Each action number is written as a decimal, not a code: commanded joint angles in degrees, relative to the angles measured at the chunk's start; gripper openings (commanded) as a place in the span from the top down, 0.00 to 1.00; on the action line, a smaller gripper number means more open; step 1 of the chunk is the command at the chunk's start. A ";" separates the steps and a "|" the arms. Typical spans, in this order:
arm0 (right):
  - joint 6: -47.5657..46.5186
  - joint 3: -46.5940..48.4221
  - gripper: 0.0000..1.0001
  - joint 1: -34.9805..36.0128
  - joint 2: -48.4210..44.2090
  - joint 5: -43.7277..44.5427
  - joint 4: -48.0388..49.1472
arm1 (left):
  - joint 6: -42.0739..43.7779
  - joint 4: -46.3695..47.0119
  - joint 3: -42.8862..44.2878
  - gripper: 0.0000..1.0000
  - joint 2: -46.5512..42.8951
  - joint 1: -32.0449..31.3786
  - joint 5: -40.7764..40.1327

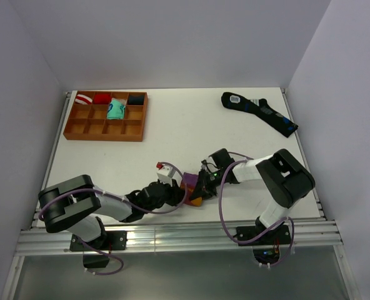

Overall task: Roll the socks
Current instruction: Roll the sock at the center of the board.

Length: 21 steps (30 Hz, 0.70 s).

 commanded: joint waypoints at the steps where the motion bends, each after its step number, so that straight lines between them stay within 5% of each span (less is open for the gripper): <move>1: -1.10 -1.99 0.80 -0.11 -1.52 4.41 -2.26 | -2.19 -7.39 4.41 1.00 1.35 -0.33 2.64; 8: -2.68 -2.78 0.58 -0.11 -6.18 12.85 -3.76 | -6.41 -19.96 9.96 1.00 3.28 -0.24 5.28; 21: -6.37 -5.24 0.44 -0.11 -26.21 33.66 -7.72 | -9.93 -29.90 10.94 0.99 1.09 5.37 15.73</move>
